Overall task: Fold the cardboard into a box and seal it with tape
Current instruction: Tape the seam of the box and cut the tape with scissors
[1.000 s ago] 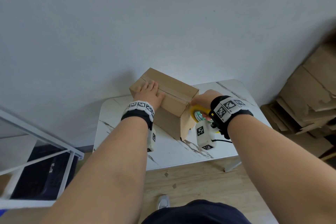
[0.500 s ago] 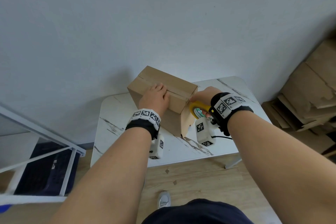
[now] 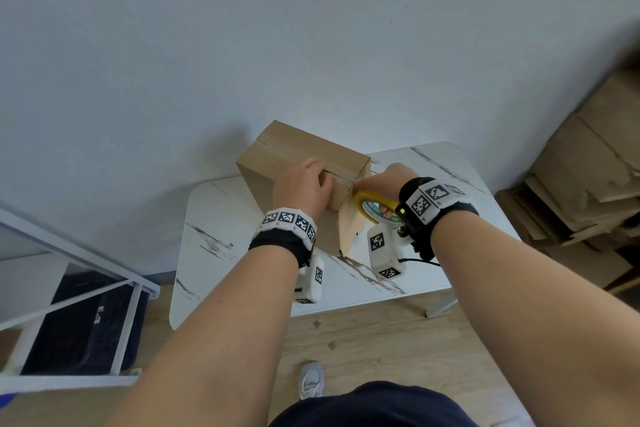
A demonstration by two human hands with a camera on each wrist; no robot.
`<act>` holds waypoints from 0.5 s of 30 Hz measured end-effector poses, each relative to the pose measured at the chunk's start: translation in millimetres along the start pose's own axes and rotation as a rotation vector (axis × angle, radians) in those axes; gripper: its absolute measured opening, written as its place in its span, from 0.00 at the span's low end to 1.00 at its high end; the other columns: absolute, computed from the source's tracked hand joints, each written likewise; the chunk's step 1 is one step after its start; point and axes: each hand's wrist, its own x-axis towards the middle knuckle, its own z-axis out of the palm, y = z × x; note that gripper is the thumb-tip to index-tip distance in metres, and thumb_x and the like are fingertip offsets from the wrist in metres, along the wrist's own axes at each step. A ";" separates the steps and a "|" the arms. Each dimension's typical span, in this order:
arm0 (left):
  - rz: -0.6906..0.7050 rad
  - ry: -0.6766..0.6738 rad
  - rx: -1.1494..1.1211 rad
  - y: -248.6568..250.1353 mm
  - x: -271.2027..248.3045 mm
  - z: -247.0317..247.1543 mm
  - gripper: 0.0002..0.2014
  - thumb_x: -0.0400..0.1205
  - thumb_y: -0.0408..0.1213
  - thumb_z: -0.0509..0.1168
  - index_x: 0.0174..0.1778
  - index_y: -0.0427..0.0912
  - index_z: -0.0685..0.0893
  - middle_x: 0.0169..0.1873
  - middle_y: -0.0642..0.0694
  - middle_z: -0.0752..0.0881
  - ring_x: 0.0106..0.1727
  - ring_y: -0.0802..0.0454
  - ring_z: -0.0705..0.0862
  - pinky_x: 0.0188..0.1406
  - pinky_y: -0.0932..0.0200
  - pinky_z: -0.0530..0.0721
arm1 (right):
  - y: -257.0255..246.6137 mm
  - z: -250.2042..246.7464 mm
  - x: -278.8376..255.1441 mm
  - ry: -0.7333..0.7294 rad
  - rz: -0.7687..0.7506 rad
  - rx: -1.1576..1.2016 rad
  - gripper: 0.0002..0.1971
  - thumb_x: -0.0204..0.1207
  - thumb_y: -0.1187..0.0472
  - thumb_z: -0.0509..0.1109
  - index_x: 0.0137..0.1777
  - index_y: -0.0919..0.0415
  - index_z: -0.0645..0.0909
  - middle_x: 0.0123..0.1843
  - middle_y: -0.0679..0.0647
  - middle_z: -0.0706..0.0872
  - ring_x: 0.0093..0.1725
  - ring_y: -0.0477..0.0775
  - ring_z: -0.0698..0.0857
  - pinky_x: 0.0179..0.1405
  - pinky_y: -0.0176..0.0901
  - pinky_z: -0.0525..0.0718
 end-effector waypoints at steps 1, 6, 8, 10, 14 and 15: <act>-0.016 0.000 -0.022 -1.8 2.0 0.9 0.16 0.84 0.46 0.58 0.61 0.47 0.85 0.64 0.53 0.83 0.65 0.52 0.79 0.56 0.59 0.76 | -2.5 1.6 1.7 0.005 -0.014 -0.010 0.21 0.67 0.43 0.75 0.40 0.63 0.79 0.32 0.59 0.84 0.34 0.60 0.84 0.46 0.50 0.88; -0.143 -0.089 -0.104 -10.0 22.5 1.7 0.16 0.80 0.52 0.62 0.57 0.48 0.81 0.59 0.52 0.78 0.61 0.52 0.76 0.56 0.54 0.81 | -20.2 2.7 6.7 0.050 -0.087 -0.076 0.21 0.70 0.41 0.72 0.33 0.59 0.75 0.31 0.54 0.81 0.28 0.51 0.78 0.27 0.39 0.73; -0.167 -0.099 -0.098 -12.8 29.6 1.9 0.16 0.79 0.54 0.63 0.56 0.47 0.80 0.58 0.51 0.77 0.61 0.50 0.75 0.60 0.53 0.78 | -27.3 2.0 12.0 0.048 -0.092 -0.059 0.19 0.71 0.45 0.71 0.32 0.59 0.73 0.29 0.52 0.78 0.28 0.51 0.76 0.27 0.40 0.71; -0.178 -0.099 -0.102 -15.3 32.8 5.1 0.18 0.77 0.55 0.63 0.55 0.47 0.78 0.58 0.50 0.77 0.63 0.49 0.73 0.64 0.54 0.75 | -30.2 -0.4 16.6 0.037 -0.076 -0.036 0.14 0.72 0.51 0.68 0.33 0.59 0.72 0.29 0.51 0.75 0.29 0.50 0.74 0.27 0.41 0.68; -0.191 -0.067 -0.094 -16.0 30.9 13.0 0.24 0.75 0.61 0.64 0.57 0.46 0.76 0.59 0.49 0.75 0.65 0.47 0.72 0.69 0.52 0.69 | -22.2 -3.1 21.4 0.013 -0.080 0.071 0.08 0.76 0.56 0.65 0.41 0.60 0.74 0.33 0.51 0.75 0.32 0.49 0.72 0.33 0.43 0.69; -0.185 -0.071 -0.087 -15.8 30.7 14.0 0.25 0.75 0.62 0.63 0.57 0.47 0.76 0.59 0.49 0.75 0.65 0.47 0.72 0.70 0.52 0.69 | -19.6 -2.5 21.8 0.014 -0.072 0.096 0.08 0.76 0.55 0.66 0.44 0.60 0.75 0.35 0.51 0.76 0.33 0.49 0.73 0.35 0.43 0.70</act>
